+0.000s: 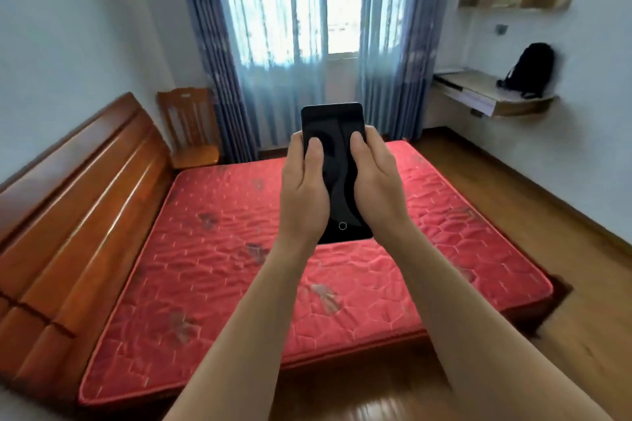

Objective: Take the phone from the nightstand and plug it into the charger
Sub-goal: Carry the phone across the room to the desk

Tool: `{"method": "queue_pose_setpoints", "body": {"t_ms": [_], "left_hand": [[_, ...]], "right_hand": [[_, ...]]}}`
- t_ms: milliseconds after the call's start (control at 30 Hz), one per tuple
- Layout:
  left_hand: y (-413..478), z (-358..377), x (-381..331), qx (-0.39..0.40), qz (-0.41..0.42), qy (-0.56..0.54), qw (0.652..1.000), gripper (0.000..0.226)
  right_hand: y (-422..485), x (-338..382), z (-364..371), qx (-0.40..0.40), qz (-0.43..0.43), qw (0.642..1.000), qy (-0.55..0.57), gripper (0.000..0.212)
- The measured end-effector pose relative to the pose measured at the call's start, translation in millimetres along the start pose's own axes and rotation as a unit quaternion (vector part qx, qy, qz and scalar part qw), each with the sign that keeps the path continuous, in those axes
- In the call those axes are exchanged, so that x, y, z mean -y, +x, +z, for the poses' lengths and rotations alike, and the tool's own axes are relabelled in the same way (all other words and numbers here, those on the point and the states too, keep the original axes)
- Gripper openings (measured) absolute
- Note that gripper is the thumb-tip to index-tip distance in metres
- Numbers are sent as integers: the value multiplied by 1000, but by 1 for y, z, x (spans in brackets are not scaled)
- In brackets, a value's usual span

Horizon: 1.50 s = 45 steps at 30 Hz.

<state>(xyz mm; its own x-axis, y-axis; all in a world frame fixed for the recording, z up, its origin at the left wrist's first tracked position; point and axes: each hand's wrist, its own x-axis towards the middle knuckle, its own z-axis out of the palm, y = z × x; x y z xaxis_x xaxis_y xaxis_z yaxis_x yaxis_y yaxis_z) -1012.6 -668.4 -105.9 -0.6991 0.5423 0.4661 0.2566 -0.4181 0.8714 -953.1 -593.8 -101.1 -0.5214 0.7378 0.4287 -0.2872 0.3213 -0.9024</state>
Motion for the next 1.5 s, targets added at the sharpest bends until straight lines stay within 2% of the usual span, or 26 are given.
{"method": "queue_pose_setpoints", "body": {"t_ms": [100,333,500,600,700,967,1233,1500], "left_hand": [[0,90,16,34,-15,-38,999,40],[3,262,51,115,-39,-63,991,31],[14,353,73,179,-48,-91,979,30],[28,401,94,201,-54,-98,973,26],[49,449,119,215,-54,-114,968,23],[115,596,170,271,-65,-176,944,20],[133,745,215,326,-76,-184,924,24],[120,914,252,313,-62,-157,935,22]], "right_hand": [[18,-6,-90,-36,2,999,-10,29],[47,-17,-259,-126,0,991,-52,32],[73,-22,-344,-180,0,980,-88,30],[94,-31,-386,-199,17,974,-108,35],[124,-46,-426,-224,12,966,-126,28],[216,-66,-546,-286,23,941,-178,28],[265,-95,-690,-324,12,928,-185,30],[302,-125,-865,-298,-9,943,-151,26]]}}
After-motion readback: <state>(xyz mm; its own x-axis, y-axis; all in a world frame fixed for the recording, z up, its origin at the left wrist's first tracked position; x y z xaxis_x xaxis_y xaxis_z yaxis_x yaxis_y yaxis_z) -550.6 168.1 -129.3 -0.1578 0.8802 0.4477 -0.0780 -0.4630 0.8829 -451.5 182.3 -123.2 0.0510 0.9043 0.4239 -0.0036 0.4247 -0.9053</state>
